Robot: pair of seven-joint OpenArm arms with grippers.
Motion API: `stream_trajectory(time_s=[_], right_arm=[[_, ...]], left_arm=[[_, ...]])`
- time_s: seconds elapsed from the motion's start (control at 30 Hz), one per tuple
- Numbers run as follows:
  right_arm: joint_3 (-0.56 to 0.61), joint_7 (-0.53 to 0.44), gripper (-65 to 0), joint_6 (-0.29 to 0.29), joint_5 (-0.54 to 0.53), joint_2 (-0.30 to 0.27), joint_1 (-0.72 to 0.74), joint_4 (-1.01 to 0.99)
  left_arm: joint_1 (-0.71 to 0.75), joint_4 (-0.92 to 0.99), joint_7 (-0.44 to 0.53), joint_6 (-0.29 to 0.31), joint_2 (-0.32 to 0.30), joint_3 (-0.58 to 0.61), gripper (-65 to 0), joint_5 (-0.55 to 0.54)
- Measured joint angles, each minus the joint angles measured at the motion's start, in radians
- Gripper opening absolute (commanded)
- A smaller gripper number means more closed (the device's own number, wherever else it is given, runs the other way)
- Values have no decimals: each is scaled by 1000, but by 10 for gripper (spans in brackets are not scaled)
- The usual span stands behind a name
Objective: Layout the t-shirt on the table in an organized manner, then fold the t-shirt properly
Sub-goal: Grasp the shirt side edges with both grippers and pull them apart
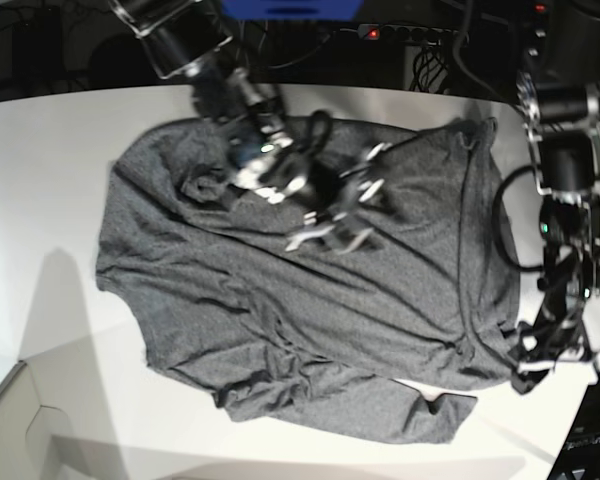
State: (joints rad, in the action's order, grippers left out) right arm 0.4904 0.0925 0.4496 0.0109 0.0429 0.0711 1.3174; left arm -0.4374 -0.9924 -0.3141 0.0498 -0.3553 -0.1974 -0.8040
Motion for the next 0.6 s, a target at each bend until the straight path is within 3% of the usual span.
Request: stream_trajectory(time_s=[0.3,0.4,0.47,0.53,0.6], right_arm=[[-241,3,-333,3,0,-27,45,-2],[-324,5,-348,3,-2,-29,76,-31],[-398,-2,-403,7,-8,-26,101,-75],[-456,6,-500,1,1,-28,146,-153],[-513,10,-610,2,0,-28,188,-219]], left_arm=[[286,-208,-27,-2,98,-31,-321,-1],[348,-306,-93,-1,137,-33,-321,2],[377,-341,-146,-2,180,-32,-321,2],[403,-352,-192,3,210,-24,-326,-1],[426,-356,-208,4,217,-26,-371,-1]])
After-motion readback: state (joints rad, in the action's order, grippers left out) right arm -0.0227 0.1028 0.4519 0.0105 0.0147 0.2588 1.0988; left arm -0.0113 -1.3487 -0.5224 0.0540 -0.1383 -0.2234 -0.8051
